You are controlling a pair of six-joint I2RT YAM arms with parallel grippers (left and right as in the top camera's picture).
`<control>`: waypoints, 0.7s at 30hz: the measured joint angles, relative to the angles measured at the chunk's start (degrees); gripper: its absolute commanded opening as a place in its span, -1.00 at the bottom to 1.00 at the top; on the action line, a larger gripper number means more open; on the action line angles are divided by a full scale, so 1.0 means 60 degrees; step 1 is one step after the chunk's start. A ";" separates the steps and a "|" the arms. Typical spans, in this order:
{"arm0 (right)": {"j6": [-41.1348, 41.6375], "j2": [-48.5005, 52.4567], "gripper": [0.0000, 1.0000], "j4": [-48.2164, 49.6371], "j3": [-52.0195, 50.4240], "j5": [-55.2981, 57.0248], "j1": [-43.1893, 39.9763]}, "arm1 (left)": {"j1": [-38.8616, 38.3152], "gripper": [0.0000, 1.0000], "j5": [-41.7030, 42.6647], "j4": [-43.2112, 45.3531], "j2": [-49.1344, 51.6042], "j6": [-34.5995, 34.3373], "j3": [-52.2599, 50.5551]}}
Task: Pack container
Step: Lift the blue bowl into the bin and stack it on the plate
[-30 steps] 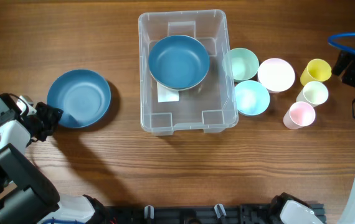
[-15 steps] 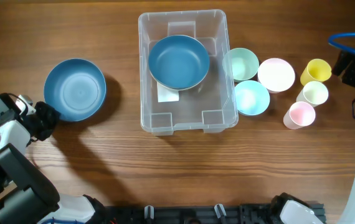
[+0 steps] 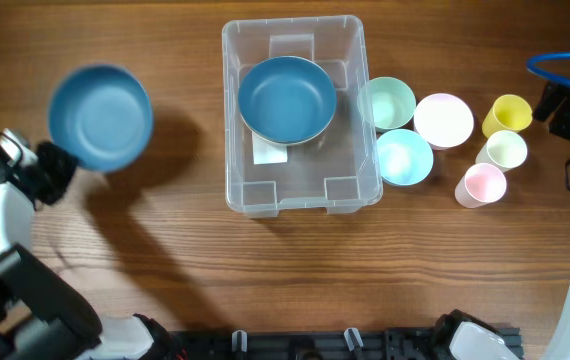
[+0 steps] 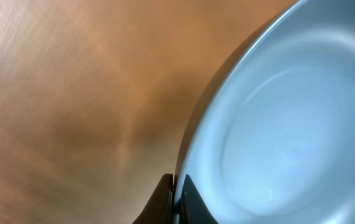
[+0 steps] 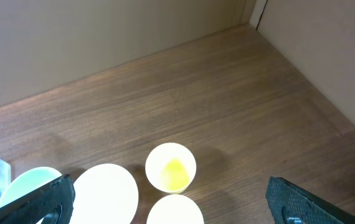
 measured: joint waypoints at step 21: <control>0.0000 0.0000 0.99 0.0000 0.0000 0.0000 0.0000 | -0.8695 -0.92 -0.3351 0.0772 -0.0812 -0.0233 0.2881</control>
